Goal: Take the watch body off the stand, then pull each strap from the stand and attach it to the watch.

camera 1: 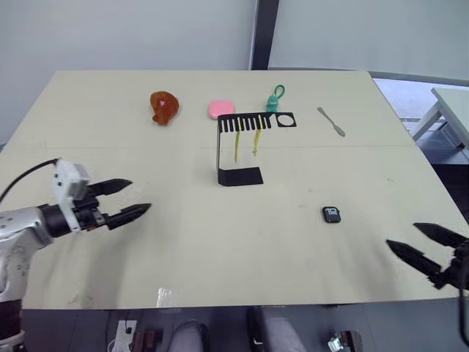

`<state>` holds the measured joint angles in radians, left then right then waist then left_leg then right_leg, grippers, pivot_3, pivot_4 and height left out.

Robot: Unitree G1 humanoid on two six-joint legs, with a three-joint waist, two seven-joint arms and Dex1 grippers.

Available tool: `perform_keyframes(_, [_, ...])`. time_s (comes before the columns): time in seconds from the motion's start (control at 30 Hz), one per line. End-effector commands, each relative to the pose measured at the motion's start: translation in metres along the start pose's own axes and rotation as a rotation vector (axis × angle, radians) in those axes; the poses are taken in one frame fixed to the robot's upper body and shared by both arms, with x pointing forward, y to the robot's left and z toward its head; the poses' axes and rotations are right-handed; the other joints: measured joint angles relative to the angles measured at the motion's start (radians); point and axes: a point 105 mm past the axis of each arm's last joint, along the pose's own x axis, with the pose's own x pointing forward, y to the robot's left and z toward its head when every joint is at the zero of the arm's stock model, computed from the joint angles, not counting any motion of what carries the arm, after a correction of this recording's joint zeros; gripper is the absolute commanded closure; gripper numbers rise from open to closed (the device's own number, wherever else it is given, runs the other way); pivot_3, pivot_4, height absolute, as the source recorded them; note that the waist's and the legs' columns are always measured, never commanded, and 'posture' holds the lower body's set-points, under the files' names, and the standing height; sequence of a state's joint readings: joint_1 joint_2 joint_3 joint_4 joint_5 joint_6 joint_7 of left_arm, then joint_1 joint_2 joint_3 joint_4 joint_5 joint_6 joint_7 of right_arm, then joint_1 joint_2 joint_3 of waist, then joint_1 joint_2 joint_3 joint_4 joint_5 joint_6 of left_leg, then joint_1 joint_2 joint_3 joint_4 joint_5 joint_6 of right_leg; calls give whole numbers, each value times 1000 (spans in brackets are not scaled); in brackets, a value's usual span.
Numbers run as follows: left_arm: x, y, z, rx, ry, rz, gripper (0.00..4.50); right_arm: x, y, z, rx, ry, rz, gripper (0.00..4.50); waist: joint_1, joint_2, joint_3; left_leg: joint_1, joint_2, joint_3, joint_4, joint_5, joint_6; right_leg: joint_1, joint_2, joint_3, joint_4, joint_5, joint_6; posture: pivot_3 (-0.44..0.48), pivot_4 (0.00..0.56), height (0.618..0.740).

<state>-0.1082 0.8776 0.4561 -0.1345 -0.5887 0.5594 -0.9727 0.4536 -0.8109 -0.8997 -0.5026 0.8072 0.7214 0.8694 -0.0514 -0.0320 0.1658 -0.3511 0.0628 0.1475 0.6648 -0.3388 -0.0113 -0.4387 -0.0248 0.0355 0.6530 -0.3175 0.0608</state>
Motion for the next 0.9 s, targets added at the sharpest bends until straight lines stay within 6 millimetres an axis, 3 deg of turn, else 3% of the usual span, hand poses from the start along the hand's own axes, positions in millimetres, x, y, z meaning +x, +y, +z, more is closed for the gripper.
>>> perform_keyframes(0.03, [-11, 5, 10, 27, -24, 35, 0, -11, 1, 13, -28, -24, 40, 69, 1, 0, 0, 0, 0, 0, 0, 0, 0, 0, 0, 0, 0, 0, 0, 0, 150, 740])
perform_keyframes(0.17, [2, -1, 14, 49, -51, 31, 0, -4, 3, 17, -58, -26, 67, 69, 3, 0, 0, 0, 0, 0, 0, 0, 0, 1, 0, 0, 0, 0, 0, 0, 150, 740])
perform_keyframes(0.4, [64, -24, 24, 121, -138, 79, 0, 45, 43, 41, -156, -175, 164, 69, 17, -1, -1, 4, 0, -1, 0, -1, 0, 6, 0, 0, -1, 0, 1, 0, 150, 740])
perform_keyframes(0.53, [97, -29, 22, 87, -125, 191, 0, 69, 78, 55, -179, -248, 278, 69, 21, -1, -1, 4, 0, -1, 1, -1, 0, 6, 0, 1, -1, 0, 1, 0, 150, 740])
perform_keyframes(0.67, [117, -35, 26, 93, -134, 201, 0, 86, 104, 64, -199, -277, 375, 69, 22, -1, -1, 6, 0, 0, 1, -1, 0, 8, 0, 1, 0, 0, 1, 0, 150, 740])
perform_keyframes(0.77, [129, -30, 30, 71, -146, 211, 0, 99, 112, 65, -182, -291, 396, 69, 24, -1, -1, 6, 0, 0, 2, -1, -1, 8, 0, 0, 0, 0, 1, 0, 150, 740])
perform_keyframes(0.9, [144, -40, 28, 94, -135, 137, 0, 116, 115, 61, -191, -283, 400, 69, 23, -1, -1, 7, 0, 0, 1, -1, 0, 9, 0, 0, -1, 0, 1, 0, 150, 740])
